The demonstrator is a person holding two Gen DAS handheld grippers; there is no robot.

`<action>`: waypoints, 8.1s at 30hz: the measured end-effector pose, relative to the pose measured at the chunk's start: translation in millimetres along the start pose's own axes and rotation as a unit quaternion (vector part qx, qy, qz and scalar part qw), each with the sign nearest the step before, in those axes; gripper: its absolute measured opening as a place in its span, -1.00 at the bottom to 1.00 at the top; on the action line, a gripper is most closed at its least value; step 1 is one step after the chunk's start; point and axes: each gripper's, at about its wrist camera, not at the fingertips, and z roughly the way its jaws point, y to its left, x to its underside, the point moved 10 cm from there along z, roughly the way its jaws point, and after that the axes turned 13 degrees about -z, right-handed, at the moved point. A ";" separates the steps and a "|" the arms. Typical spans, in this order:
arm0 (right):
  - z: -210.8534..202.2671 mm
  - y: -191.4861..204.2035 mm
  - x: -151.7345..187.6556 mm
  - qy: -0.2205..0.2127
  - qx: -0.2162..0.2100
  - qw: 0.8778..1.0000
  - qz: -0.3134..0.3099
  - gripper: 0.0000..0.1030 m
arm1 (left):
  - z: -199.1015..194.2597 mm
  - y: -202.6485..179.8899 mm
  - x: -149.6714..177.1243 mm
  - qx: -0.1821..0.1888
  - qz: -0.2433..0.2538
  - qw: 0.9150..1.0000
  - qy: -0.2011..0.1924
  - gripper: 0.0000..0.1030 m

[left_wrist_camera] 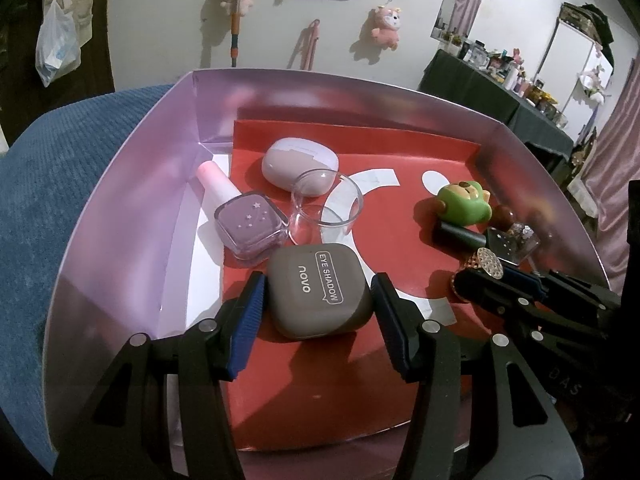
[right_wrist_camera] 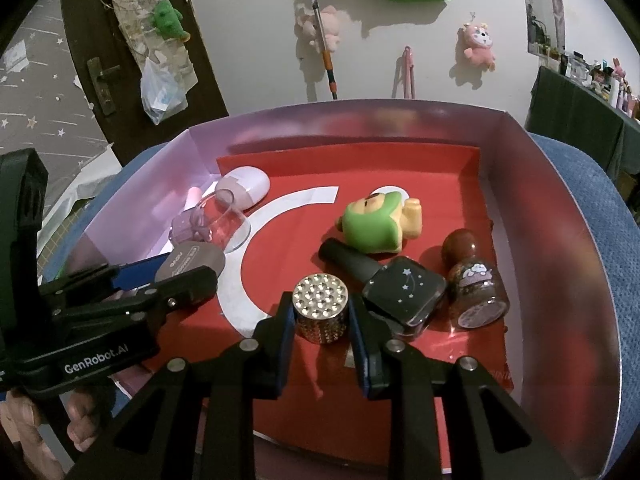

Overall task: Organize rigid objects
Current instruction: 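Lower and release the case by the glass cup while the right gripper releases the cube, then withdraw both grippers from the box toward the two tan sponges, then grasp one tan sponge with the right gripper while the left gripper grasps the other, then carry the sponge with the right gripper while the left gripper carries its sponge into the box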

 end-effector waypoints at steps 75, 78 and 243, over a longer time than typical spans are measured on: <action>-87.5 12.1 2.2 -0.091 -0.039 0.995 0.012 0.88 | -63.7 -6.6 14.6 -0.025 0.011 0.997 -0.066 1.00; -91.6 15.6 3.3 -0.095 -0.041 0.995 0.008 0.95 | -67.5 -6.6 16.7 -0.027 0.016 0.997 -0.070 1.00; -126.4 55.8 89.8 -0.048 -0.021 0.997 -0.060 -0.22 | -122.2 -47.2 113.8 0.039 0.071 0.996 -0.047 -0.31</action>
